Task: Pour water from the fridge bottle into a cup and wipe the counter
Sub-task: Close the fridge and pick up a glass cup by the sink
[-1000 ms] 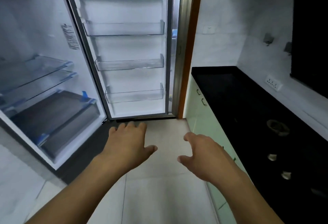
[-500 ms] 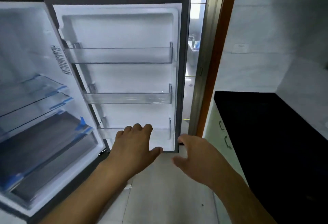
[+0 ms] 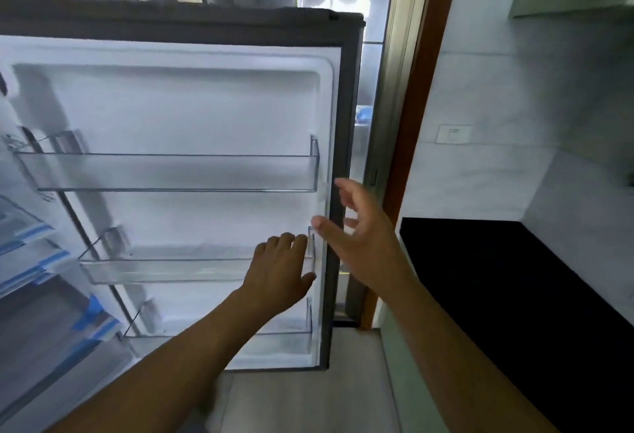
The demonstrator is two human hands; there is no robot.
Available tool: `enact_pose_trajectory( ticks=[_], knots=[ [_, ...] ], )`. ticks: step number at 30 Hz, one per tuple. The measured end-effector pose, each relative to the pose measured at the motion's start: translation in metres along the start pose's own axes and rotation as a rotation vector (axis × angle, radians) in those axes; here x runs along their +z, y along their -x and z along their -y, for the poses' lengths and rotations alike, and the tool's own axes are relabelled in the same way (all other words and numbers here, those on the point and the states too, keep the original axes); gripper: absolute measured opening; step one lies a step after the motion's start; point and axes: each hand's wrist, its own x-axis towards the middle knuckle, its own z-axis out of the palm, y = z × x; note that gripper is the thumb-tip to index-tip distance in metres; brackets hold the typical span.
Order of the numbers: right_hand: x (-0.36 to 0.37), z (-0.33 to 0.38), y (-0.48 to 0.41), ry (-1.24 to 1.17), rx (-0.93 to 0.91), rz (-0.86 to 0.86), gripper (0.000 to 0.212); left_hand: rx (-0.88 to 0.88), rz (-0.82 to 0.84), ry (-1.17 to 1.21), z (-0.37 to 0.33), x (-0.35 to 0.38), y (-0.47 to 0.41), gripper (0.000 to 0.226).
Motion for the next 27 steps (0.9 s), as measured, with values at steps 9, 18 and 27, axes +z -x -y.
enact_pose_trajectory(
  ticks=[9,18,27],
  knots=[
    [-0.009,-0.018,-0.077,0.195,-0.332,-0.129,0.088,0.109,-0.173,-0.099,0.013,0.034,0.018,0.040],
    [-0.007,-0.016,-0.050,0.228,-0.978,-0.268,0.082,0.040,-0.325,0.034,0.019,0.020,0.114,0.034],
    [0.036,0.066,0.042,0.088,-1.313,-0.406,0.077,-0.199,-0.274,0.111,0.043,-0.020,0.256,0.022]
  ],
)
